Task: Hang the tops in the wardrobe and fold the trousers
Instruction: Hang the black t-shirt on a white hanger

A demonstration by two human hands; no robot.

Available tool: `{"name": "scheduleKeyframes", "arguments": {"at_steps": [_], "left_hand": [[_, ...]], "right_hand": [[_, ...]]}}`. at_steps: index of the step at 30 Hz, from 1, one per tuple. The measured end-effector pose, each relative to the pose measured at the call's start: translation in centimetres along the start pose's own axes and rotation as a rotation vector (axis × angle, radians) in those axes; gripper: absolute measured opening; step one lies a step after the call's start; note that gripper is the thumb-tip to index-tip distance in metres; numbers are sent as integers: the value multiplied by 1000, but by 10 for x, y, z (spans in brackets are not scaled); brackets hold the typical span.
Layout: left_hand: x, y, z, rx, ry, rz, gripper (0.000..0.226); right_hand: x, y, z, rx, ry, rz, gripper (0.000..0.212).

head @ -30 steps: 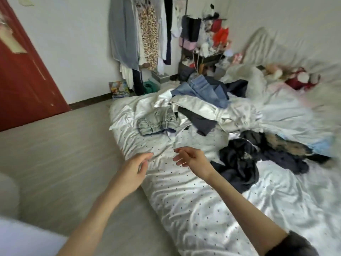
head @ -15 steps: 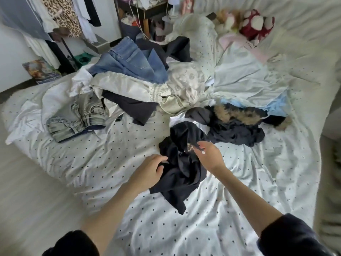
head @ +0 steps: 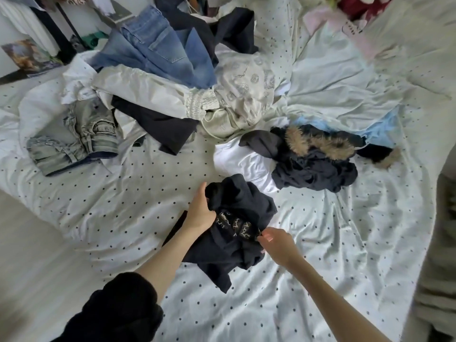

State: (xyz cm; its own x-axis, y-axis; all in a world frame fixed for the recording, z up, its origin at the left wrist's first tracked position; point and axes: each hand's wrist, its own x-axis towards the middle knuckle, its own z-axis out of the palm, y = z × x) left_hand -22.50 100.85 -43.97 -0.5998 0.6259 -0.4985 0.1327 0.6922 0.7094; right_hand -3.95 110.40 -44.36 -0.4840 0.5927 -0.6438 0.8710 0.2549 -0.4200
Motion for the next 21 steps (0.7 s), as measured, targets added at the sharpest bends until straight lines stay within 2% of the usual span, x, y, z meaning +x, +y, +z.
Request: {"name": "scheduleKeyframes", "arguments": {"at_steps": [2,3,6,8,10,13,15,17,19,21], "left_hand": [[-11,-8,0,42,-59,-2,66],[-18,-15,-2,83,-73,4,62],[-35,-39,-9,196,-42,-20,52],[-43,-47,-14,183,-27,-30,43],[-46,-54,-20,174,-62,-70,32],[-42,-66,-27,261,-160,-130,17],[-37,-71,-31,304,-242,-184,26],[-30,-71,-33,321,-200,-181,57],[-24,-65,-33,377,-76,-31,77],[-19,-55,-27,483,-81,150,81]], "right_hand": [[-4,17,-4,-35,-54,53,27],[-4,20,-7,-12,-29,64,29],[2,-1,-22,78,264,20,34],[12,-25,-27,-8,422,-90,42],[26,-50,-23,-162,437,-187,55],[47,-78,-16,-358,352,-253,70],[65,-87,-19,-438,284,-229,68],[80,-91,-26,-497,222,-187,50],[84,-93,-30,-533,217,-198,30],[78,-94,-30,-533,251,-290,28]]}}
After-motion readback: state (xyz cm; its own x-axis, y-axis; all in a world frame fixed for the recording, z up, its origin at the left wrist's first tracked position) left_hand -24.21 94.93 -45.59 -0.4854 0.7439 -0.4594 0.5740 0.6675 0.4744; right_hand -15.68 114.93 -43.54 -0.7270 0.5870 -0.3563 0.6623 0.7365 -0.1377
